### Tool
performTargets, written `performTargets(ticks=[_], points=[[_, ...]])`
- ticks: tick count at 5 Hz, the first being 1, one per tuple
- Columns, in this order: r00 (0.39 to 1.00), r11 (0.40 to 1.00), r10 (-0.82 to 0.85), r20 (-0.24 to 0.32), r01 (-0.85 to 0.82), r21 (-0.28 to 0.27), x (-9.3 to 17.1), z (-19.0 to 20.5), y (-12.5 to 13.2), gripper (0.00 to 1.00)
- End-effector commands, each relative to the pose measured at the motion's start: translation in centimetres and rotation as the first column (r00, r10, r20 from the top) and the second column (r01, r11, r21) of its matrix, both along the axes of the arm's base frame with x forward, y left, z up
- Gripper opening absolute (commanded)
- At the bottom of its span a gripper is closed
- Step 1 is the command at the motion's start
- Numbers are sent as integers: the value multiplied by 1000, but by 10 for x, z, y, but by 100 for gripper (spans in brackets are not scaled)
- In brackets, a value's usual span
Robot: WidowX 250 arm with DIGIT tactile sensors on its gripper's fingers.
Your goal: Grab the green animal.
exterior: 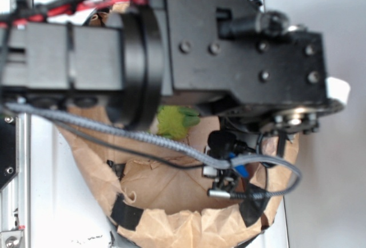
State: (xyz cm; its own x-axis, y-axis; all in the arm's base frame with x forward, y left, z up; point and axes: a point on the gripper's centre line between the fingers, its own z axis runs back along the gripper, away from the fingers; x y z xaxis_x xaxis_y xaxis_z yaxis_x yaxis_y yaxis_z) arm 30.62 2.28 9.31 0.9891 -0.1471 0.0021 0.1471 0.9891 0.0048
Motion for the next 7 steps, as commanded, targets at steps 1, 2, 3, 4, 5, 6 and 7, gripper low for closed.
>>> performTargets(ticks=[1, 2, 3, 4, 5, 6, 7], points=[[984, 984, -175, 21, 174, 30, -8, -19, 17, 100], [970, 970, -244, 14, 244, 4, -19, -13, 22, 100], [951, 951, -308, 19, 308, -2, -30, -17, 29, 100], [930, 930, -366, 34, 366, 19, -58, -26, 24, 100], [919, 921, -390, 53, 389, 29, -75, -41, 13, 100], [902, 908, -418, 105, 414, 58, -89, -62, 0, 100], [920, 923, -383, 83, 379, 64, -87, -72, -4, 0]])
